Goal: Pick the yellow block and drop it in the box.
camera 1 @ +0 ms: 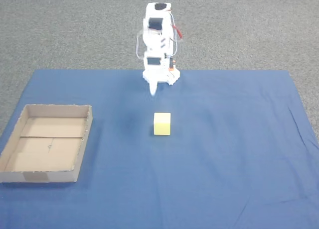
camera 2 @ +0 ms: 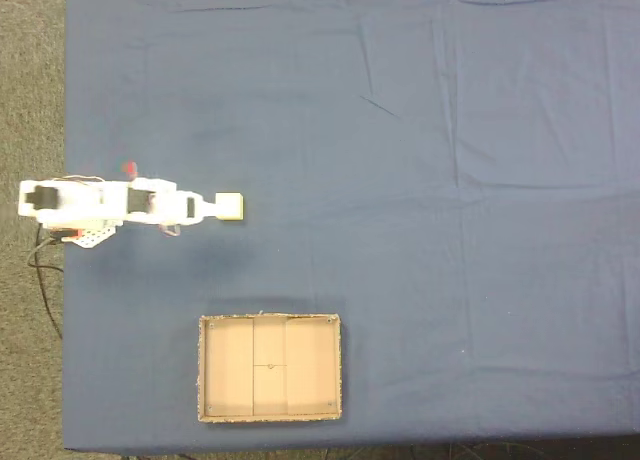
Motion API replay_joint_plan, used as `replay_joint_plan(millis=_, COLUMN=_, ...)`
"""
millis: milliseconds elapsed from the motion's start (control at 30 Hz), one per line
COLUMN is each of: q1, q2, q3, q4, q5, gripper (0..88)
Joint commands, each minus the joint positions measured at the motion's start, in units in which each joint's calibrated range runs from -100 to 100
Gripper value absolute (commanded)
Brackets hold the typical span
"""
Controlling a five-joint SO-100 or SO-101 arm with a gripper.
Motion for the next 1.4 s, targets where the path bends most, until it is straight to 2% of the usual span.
replay_joint_plan(millis=0, q1=-1.3, q2=10.6, q3=-5.8, q4=-0.5, q5=0.1, gripper=43.0)
replay_joint_plan(millis=167, q1=-3.2, q2=18.9, q3=-6.7, q4=-0.7, q5=0.1, gripper=42.4)
replay_joint_plan(millis=500, q1=-4.7, q2=31.5, q3=-8.4, q4=-10.3, q5=-0.3, gripper=40.2)
replay_joint_plan(millis=600, q1=-4.9, q2=33.9, q3=-8.4, q4=-12.9, q5=-0.3, gripper=35.8)
replay_joint_plan(millis=800, q1=-5.3, q2=35.1, q3=-7.9, q4=-13.6, q5=1.0, gripper=16.1)
replay_joint_plan(millis=867, q1=-5.0, q2=33.1, q3=-6.2, q4=-14.6, q5=1.2, gripper=13.4)
replay_joint_plan(millis=967, q1=-3.9, q2=24.4, q3=-2.7, q4=-15.5, q5=1.8, gripper=13.9)
replay_joint_plan(millis=1100, q1=5.2, q2=-4.4, q3=-0.9, q4=-13.2, q5=3.3, gripper=16.2)
replay_joint_plan(millis=1200, q1=16.9, q2=-20.0, q3=-2.8, q4=-17.1, q5=4.8, gripper=17.4)
replay_joint_plan(millis=1300, q1=28.7, q2=-17.7, q3=-5.2, q4=-27.2, q5=4.6, gripper=17.8)
replay_joint_plan(millis=1367, q1=32.1, q2=-7.5, q3=-10.4, q4=-30.9, q5=5.3, gripper=18.8)
